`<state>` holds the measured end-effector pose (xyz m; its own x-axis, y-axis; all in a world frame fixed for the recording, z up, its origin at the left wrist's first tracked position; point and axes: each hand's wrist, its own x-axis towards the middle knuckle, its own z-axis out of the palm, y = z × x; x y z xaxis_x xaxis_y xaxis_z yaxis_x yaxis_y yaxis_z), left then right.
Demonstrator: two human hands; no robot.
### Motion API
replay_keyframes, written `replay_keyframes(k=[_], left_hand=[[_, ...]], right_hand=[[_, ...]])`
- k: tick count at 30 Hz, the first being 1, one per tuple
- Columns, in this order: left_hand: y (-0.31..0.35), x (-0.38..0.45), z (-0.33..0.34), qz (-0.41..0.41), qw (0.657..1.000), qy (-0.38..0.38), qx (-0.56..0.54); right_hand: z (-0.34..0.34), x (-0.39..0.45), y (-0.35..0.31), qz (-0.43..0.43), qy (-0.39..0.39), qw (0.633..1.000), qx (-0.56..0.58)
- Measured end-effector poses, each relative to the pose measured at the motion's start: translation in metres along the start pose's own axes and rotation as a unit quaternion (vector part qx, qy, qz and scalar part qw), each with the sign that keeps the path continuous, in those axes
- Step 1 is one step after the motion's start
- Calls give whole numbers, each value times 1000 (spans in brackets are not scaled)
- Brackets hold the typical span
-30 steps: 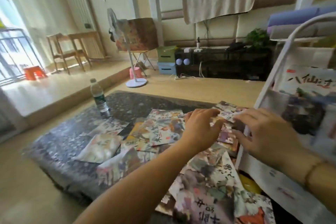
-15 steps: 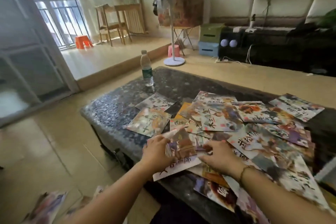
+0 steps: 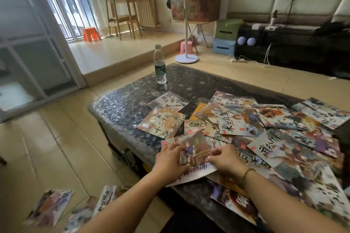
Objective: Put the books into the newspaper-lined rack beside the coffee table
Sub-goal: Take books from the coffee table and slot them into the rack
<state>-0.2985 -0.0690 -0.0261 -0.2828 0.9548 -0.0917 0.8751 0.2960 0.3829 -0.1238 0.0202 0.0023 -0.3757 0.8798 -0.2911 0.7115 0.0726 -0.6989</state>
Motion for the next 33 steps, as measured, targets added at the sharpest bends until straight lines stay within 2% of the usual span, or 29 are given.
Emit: replay_keyframes(k=[2,4,6,7,8,11,13,15,24,31,33], left_hand=[[-1,-1,1,8,1000,17,-19],[-1,-3,2,0,994,81,-75],[5,-3,1,-28,966,175,-186],[11,-4,-2,-43,947,196,-252],[16,-2,-5,-49,928,183,-320],[44,0,-13,-36,853,35,-519],[67,-1,-15,-25,810,-28,-586],[91,-4,-16,-16,785,-54,-617],[167,-11,-9,13,801,-87,-593],[234,-17,-2,74,827,-149,-537],[260,-21,2,93,827,-161,-531]], right_hand=[[-2,-1,4,-9,3,1000,2],[-10,-6,6,-21,35,999,23],[-26,-13,8,-32,86,993,68],[-37,-17,9,-33,113,988,100],[-49,-21,11,-32,135,981,136],[-84,-35,22,-26,159,963,216],[-103,-46,32,-26,163,957,238],[-118,-56,44,-24,172,952,252],[-186,-101,87,-2,146,964,223],[-284,-162,95,-80,235,947,202],[-311,-186,97,-106,260,952,120]])
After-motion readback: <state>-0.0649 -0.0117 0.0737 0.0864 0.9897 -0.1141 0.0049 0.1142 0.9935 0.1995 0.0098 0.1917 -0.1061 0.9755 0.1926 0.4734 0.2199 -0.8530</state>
